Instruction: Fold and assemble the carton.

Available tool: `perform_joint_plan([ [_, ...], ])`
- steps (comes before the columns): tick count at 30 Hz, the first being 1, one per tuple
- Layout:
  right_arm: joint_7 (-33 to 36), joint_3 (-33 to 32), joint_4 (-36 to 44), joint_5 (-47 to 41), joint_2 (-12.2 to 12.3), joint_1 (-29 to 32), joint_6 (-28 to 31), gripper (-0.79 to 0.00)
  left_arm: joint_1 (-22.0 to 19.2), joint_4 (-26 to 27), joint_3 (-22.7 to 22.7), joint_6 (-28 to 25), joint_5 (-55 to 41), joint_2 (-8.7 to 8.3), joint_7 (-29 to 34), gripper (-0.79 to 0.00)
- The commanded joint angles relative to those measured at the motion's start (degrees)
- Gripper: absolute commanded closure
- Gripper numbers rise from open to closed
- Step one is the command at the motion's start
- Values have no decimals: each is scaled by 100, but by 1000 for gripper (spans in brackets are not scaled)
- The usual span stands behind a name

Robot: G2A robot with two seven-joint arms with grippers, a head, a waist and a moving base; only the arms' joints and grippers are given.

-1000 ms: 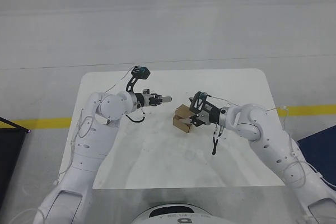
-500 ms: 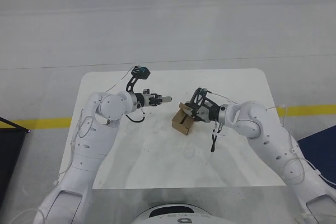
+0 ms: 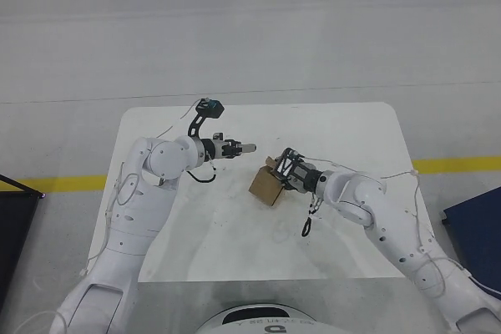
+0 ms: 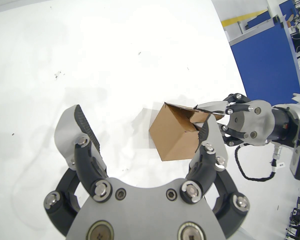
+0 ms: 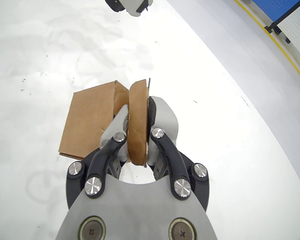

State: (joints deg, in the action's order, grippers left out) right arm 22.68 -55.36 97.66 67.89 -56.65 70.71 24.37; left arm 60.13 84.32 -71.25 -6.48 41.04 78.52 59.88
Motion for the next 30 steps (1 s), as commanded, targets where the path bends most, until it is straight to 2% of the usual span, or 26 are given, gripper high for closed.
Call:
perform_joint_plan([
  [1,-81,-109,71,-17,32,133,105,-770,0,0,0,0,0,0,0,-785],
  [7,-615,-622,239,-102,191,699,910,-785,0,0,0,0,0,0,0,-785],
  [10,-820,-896,165,-342,293,854,1970,-785,0,0,0,0,0,0,0,-785],
  [13,-975,-1213,-321,-1217,381,737,3233,-720,0,0,0,0,0,0,0,-785],
  [14,-1057,-1231,-499,-1597,398,664,3363,-723,0,0,0,0,0,0,0,-785],
  [16,-1153,-1054,-845,-2581,430,434,3363,-723,0,0,0,0,0,0,0,-785],
  [18,-1116,-903,-1134,-3072,444,211,3363,-711,0,0,0,0,0,0,0,-785],
  [20,-1027,-707,-1405,-3272,423,-64,3363,-754,0,0,0,0,0,0,0,-785],
  [21,-1016,-642,-1575,-3254,397,-195,3328,-782,0,0,0,0,0,0,0,-785],
  [26,-1080,-92,-1819,-2605,171,-613,2430,-785,0,0,0,0,0,0,0,-785],
  [30,-1123,166,-1881,-2152,68,-708,2005,-785,0,0,0,0,0,0,0,-785],
])
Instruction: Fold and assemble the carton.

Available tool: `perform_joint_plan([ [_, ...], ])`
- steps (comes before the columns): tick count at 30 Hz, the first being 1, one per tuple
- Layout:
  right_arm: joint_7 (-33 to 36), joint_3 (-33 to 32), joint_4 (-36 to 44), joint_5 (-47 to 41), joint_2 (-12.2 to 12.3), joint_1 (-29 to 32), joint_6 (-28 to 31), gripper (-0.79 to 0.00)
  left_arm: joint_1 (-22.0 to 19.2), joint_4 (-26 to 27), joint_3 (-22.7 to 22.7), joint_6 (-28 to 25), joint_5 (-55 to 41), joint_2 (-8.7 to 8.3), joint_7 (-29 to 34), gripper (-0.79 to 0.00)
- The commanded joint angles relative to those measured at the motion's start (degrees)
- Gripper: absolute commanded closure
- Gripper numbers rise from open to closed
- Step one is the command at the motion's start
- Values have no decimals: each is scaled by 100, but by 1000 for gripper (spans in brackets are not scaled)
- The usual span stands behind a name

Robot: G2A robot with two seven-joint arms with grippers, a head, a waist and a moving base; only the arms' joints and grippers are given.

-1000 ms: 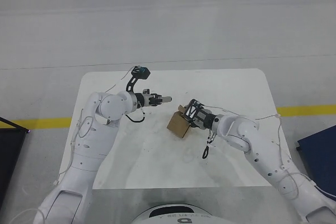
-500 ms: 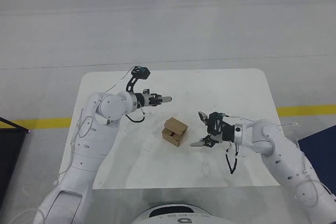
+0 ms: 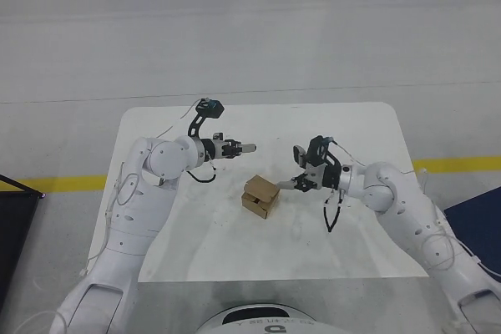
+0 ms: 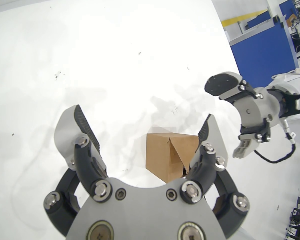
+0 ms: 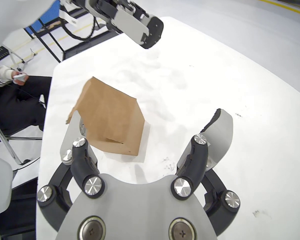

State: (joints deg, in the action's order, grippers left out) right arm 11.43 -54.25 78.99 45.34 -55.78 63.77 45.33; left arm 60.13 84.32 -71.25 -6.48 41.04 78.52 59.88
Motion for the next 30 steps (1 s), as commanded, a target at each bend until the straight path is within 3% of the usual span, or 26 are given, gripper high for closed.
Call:
perform_joint_plan([
  [1,38,109,-31,182,-37,-32,-134,-785,0,0,0,0,0,0,0,-785],
  [4,161,205,-55,356,-79,-84,-324,-785,88,287,41,-58,211,-35,8,-785],
  [10,363,279,199,864,-109,46,-965,-785,301,1251,-150,-293,355,-180,983,-785],
  [13,338,224,301,964,-98,154,-1043,-785,552,1844,-346,-659,490,-295,1609,-785],
  [17,124,72,348,787,-77,275,-914,-785,988,2384,-551,-1139,999,-428,1981,-785],
  [23,-288,-300,214,204,-19,459,-394,-785,1368,2491,-265,-1423,1575,-499,1739,-785],
  [30,291,-326,276,-67,-35,436,-641,-785,1019,1973,333,-1094,1860,-450,1272,-785],
])
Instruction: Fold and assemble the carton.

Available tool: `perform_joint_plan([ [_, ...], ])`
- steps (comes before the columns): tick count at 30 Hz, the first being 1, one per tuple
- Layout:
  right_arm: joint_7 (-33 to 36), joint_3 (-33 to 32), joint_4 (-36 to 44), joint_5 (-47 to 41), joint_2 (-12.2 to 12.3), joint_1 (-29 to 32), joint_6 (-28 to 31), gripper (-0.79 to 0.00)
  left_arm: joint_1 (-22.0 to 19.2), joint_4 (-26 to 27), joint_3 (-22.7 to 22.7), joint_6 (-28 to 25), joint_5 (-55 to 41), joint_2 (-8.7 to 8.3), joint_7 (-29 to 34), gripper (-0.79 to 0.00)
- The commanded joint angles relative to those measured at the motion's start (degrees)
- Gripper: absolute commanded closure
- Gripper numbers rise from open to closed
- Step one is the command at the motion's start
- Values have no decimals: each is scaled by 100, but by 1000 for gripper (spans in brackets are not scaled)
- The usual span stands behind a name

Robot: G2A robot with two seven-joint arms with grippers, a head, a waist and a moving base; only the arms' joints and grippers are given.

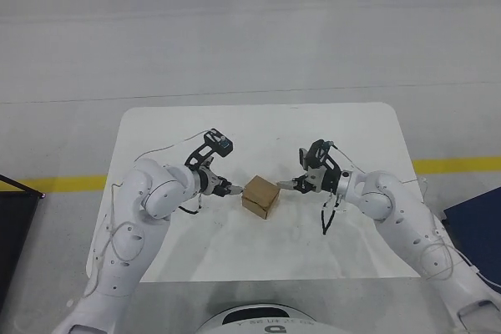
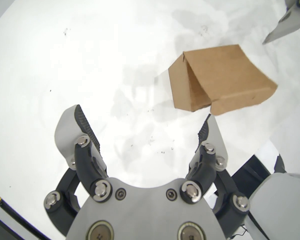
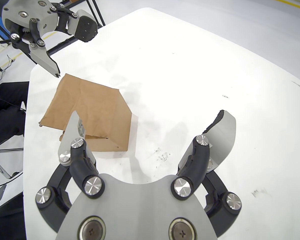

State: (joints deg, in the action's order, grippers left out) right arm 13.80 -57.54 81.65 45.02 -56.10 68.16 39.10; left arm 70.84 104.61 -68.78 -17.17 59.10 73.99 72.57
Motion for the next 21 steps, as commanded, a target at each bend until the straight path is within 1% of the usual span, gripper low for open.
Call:
perform_joint_plan([
  [1,125,8,20,-76,-7,-7,-37,-785,-121,-132,193,-6,167,9,8,-785],
  [5,424,38,31,-276,-31,-46,-155,-785,-385,-416,530,198,273,58,-148,-785],
  [10,616,86,42,-352,-61,-98,-213,-785,-670,-719,892,281,374,111,-245,-785],
  [16,713,80,10,-405,-77,-108,-197,-785,-846,-895,957,372,258,128,-409,-785],
  [19,649,4,-69,-765,-90,-84,-247,-785,-887,-950,934,405,262,121,-484,-785],
  [21,686,-53,-144,-1054,-92,-79,-206,-770,-906,-991,912,389,251,112,-507,-785],
])
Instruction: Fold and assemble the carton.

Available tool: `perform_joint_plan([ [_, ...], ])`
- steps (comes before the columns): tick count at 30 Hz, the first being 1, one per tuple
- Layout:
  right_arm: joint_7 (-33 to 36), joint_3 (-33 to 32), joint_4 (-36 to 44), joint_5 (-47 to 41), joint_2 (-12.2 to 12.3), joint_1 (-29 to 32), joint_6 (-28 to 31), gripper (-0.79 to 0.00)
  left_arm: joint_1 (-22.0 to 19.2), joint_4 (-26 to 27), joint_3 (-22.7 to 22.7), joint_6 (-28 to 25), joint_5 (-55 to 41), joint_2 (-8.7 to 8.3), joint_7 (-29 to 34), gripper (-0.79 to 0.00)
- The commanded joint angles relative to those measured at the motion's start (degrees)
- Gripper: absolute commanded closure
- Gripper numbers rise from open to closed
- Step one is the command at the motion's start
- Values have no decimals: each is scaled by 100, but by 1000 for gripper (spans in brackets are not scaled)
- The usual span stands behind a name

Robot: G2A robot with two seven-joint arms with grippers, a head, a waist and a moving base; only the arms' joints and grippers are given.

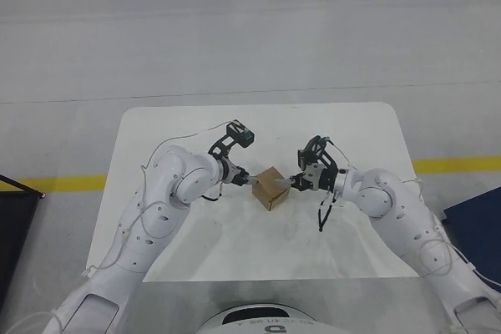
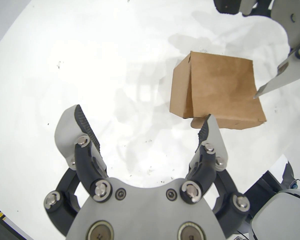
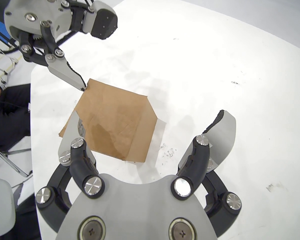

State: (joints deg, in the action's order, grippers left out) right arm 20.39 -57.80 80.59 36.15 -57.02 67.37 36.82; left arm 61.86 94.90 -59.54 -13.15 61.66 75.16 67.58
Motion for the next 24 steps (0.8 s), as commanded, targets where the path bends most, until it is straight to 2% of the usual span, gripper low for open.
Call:
perform_joint_plan([
  [1,80,-54,-76,-316,-1,-10,35,-767,-7,-11,-20,-40,-13,-11,-15,-785],
  [6,643,-72,-229,-886,-13,-150,-15,-763,120,205,10,-441,-17,-65,74,-785],
  [11,1127,38,-269,-1060,-52,-328,-286,-763,227,339,-17,-762,-58,-123,143,-785],
  [19,1445,176,-414,-1226,-122,-525,-512,-751,98,104,42,-492,-38,-124,21,-785],
  [24,1510,220,-516,-1307,-158,-611,-555,-714,-52,-59,178,-380,-77,-100,2,-785],
])
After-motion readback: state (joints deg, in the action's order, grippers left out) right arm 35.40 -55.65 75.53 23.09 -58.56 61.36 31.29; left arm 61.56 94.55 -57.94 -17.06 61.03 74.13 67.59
